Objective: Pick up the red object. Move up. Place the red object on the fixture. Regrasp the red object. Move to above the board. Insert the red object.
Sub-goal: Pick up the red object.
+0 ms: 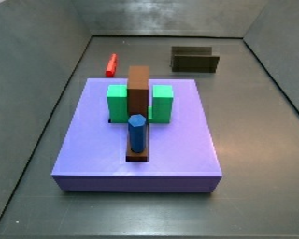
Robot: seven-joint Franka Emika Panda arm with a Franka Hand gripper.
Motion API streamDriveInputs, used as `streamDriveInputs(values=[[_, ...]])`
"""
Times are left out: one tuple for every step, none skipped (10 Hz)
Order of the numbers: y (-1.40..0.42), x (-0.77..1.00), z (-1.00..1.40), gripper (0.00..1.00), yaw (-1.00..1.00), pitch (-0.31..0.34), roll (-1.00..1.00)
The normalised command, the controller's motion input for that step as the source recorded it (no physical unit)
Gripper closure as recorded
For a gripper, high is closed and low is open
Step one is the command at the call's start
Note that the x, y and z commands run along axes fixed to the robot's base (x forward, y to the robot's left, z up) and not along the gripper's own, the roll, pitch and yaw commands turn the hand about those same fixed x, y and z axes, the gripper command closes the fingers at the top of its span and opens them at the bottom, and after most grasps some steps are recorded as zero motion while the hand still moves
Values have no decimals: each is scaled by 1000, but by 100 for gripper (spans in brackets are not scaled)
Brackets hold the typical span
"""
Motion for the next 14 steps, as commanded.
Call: streamDriveInputs(values=[[0, 46, 0, 0, 0, 0, 0], [-180, -31, -517, 0, -69, -126, -46], [-609, -337, -740, 0, 37, -216, 0], [-820, -503, -823, 0, 0, -197, 34], [-869, -517, -851, 0, 0, -189, 44], [-874, -509, -837, 0, 0, -194, 51], [-840, -474, -809, 0, -29, -199, 90], [-643, -403, -814, 0, -140, -219, 74], [-440, -371, -794, 0, -237, -250, 40], [-280, -143, -769, 0, -294, -233, 74], [-71, 0, -749, 0, -257, -150, 154], [29, -134, -683, 0, -109, -114, 134], [43, -329, -569, 0, 0, -171, 3], [40, -357, -566, 0, 114, -213, 4]])
